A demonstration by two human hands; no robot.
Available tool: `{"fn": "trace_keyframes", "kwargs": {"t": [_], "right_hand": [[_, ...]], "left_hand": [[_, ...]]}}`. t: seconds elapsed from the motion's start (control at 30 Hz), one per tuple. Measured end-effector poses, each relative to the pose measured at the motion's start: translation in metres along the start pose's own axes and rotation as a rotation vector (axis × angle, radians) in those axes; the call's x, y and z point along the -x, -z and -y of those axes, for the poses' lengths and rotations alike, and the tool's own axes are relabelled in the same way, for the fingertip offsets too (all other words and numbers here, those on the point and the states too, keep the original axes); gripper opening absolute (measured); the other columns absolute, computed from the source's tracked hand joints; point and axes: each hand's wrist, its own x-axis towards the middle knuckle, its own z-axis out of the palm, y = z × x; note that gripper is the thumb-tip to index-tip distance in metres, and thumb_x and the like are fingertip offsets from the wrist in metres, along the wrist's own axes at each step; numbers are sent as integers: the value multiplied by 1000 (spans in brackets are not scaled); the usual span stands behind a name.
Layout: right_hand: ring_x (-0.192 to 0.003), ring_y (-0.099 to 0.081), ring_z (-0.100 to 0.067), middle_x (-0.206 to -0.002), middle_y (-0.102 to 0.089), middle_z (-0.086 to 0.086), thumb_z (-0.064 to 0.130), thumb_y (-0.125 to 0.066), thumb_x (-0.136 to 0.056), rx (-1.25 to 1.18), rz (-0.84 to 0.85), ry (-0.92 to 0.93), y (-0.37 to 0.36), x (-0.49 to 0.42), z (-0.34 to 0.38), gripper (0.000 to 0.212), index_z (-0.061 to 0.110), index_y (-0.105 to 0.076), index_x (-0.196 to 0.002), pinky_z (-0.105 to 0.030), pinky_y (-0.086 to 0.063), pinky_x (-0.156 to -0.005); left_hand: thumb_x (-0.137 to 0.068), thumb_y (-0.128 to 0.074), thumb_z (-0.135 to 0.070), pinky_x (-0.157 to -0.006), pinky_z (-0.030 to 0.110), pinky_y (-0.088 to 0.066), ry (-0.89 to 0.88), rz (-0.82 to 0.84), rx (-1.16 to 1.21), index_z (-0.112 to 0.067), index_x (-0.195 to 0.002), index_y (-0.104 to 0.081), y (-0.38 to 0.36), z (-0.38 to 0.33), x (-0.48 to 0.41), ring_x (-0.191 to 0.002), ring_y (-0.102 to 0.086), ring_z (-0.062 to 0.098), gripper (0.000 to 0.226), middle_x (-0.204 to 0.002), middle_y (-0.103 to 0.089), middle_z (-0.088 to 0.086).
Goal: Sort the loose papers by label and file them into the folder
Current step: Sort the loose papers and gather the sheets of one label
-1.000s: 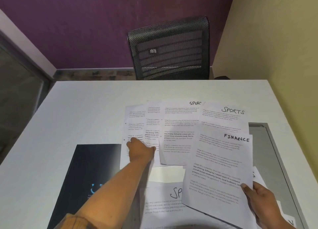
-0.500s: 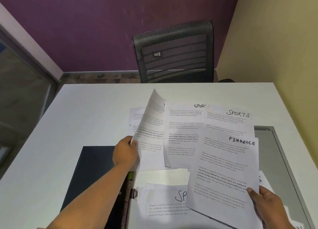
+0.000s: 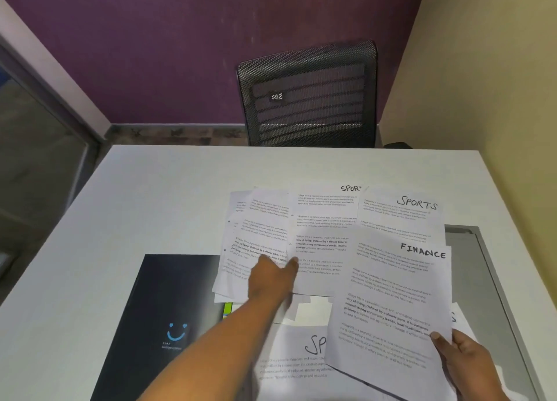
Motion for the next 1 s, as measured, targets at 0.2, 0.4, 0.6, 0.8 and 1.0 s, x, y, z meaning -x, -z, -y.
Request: {"fn": "trace_keyframes", "kwargs": {"t": [0.2,0.4,0.6,0.8,1.0], "right_hand": [[-85,-73,-35,-67,-76,6,7,-70,-89,122,-12,12,2,-5,-5,19,23,-77,-82,-42,-62,-72],[-80,-67,-30,-81,-73,-9,5,-65,-92,113,-27,32,-3,7,5,8,7,-72,-96,-40,-48,-85],[-91,-72,-36,-83,-77,-5,5,-65,-92,94,19,-9,-5,9,8,12,6,-76,-99,-53,-52,-96],[-89,-76,-20,-109,-77,-8,8,-57,-98,-30,356,48,-15,48,46,19,10,-72,-110,-39,-60,-83],[-76,-69,-15,-85,-76,6,25,-67,-93,179,392,167,-32,40,90,11,22,-74,-85,-24,-53,-66]], "left_hand": [[-67,-63,-14,-68,30,-49,23,45,70,-21,-74,-50,7,14,9,-84,-64,24,16,-88,-68,3],[-71,-66,-33,-56,26,-38,16,110,-187,-25,-83,-46,47,64,20,-76,-59,15,25,-82,-59,-8],[-82,-71,-40,-61,36,-52,-228,-146,45,-23,-77,-53,42,51,43,-63,-57,13,25,-71,-58,-7],[-72,-72,-64,-83,34,-54,-142,460,401,-26,-111,-64,13,25,67,-90,-68,11,55,-96,-72,-8],[-96,-61,-18,-89,47,-56,-169,320,632,-20,-106,-73,0,24,69,-95,-73,21,17,-101,-77,0]]}}
